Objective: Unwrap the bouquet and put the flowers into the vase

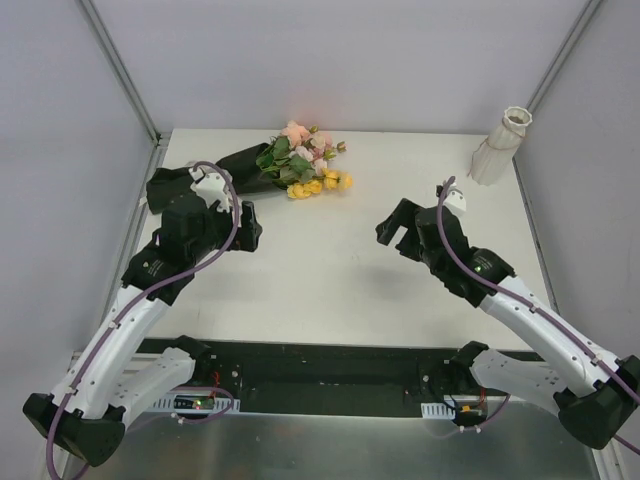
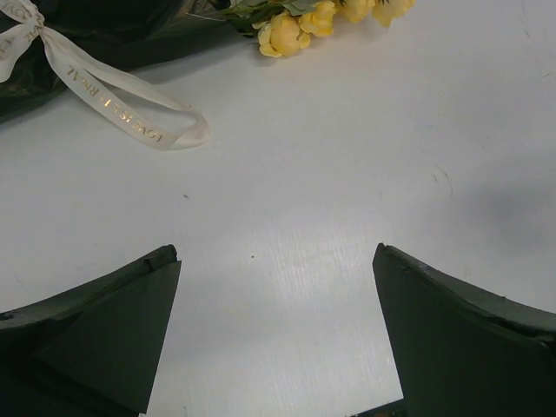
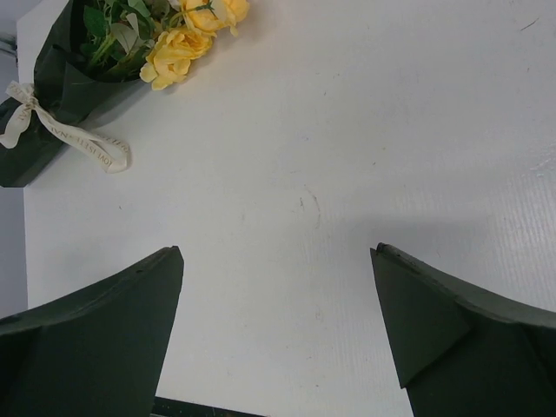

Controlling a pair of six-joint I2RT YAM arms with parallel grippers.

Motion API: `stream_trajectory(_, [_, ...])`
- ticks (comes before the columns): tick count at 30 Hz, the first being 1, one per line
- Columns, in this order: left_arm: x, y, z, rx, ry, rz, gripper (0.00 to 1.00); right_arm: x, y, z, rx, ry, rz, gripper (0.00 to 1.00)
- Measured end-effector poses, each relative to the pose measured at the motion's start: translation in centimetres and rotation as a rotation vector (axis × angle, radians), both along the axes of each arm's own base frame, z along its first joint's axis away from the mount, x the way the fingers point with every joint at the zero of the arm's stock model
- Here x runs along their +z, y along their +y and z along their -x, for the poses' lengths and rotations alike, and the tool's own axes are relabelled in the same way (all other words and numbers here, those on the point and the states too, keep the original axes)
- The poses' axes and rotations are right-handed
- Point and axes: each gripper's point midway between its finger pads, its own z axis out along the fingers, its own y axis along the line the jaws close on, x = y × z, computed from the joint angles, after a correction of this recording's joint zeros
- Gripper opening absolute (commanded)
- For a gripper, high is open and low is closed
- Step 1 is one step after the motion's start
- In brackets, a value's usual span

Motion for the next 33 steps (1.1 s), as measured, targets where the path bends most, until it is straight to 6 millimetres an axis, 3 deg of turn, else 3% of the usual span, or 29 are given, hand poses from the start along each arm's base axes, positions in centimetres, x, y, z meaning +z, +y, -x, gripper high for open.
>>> stream_trajectory(7, [-1.2, 0.9, -0.7, 0.041, 0.014, -0.061, 0.93, 1.2, -0.1, 0.4, 0.017, -0.031, -0.025, 0.99])
stream_trajectory(15, [-3.6, 1.7, -2.7, -0.006, 0.049, -0.259, 0.92, 3.3, -0.7, 1.8, 0.076, -0.13, -0.065, 0.99])
stream_trajectory(21, [-4.0, 1.8, -6.8, -0.097, 0.048, -0.486, 0.85, 3.8, -0.6, 3.2, 0.165, -0.194, -0.077, 0.99])
stream_trajectory(26, [-6.9, 1.4, -11.1, -0.199, 0.116, -0.649, 0.75, 3.9, -0.2, 4.5, 0.252, -0.237, -0.088, 0.99])
stream_trajectory(33, [-11.1, 2.0, -17.8, -0.269, 0.209, -0.721, 0.73, 4.7, 0.1, 5.4, 0.305, -0.268, -0.109, 0.99])
